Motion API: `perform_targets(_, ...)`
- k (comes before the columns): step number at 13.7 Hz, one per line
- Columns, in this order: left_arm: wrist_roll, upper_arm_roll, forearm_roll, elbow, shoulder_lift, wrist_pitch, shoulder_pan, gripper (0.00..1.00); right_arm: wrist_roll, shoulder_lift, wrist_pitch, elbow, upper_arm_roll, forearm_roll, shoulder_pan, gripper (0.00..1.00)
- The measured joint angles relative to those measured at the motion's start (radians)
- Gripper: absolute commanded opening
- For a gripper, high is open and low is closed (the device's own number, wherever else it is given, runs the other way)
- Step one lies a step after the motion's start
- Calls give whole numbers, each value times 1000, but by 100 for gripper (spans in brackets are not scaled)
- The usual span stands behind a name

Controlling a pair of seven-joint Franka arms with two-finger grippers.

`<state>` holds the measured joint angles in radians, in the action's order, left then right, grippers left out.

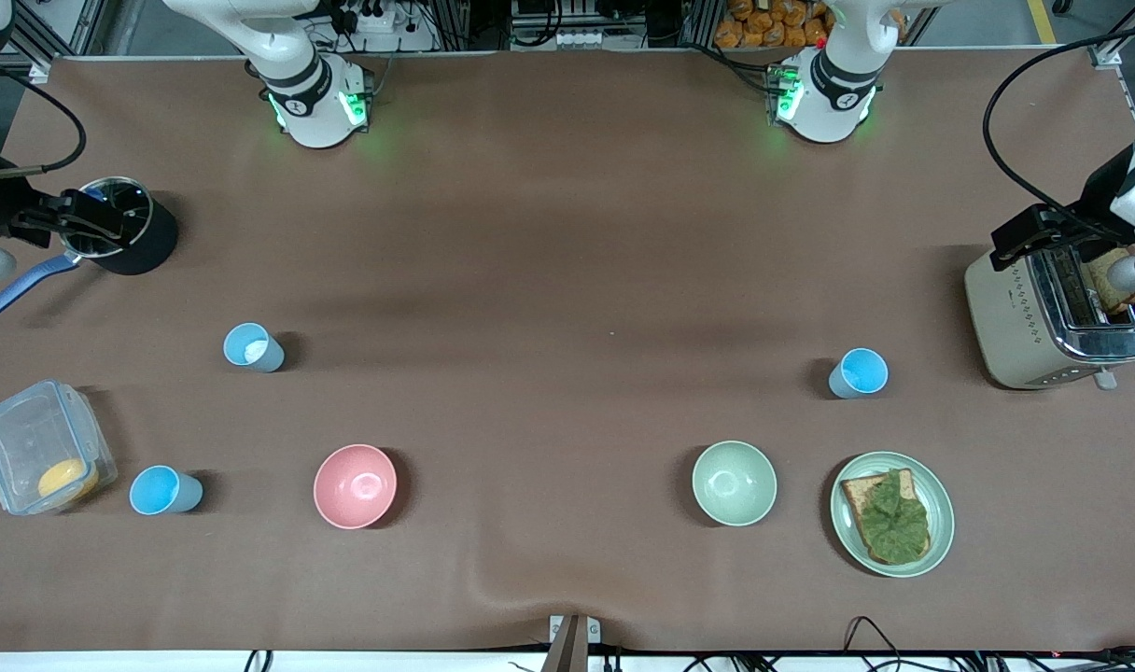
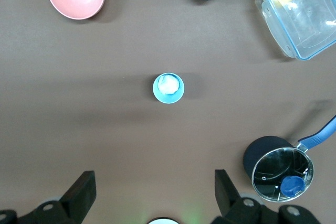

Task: Stack blue cups with both arms
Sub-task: 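Reach the right gripper to the tissue cup while the left gripper reaches another cup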

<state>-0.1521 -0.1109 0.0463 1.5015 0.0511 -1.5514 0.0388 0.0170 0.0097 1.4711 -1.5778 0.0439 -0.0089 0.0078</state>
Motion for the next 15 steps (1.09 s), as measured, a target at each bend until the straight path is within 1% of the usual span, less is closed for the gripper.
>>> perform_targets(5,34,1,0,-3,11,0,0,100,0,0,0,0,0,0,0,100)
perform_targets(9,34,1,0,-6,64,-14,1,100,4,17,-10,-14,-7,0,8,100)
perform_targets(12,35,1,0,11,131,-85,1,100,4,82,-23,-21,-10,0,15,100)
perform_targets(15,35,1,0,95,168,-214,1,100,3,176,24,-34,-10,0,16,100)
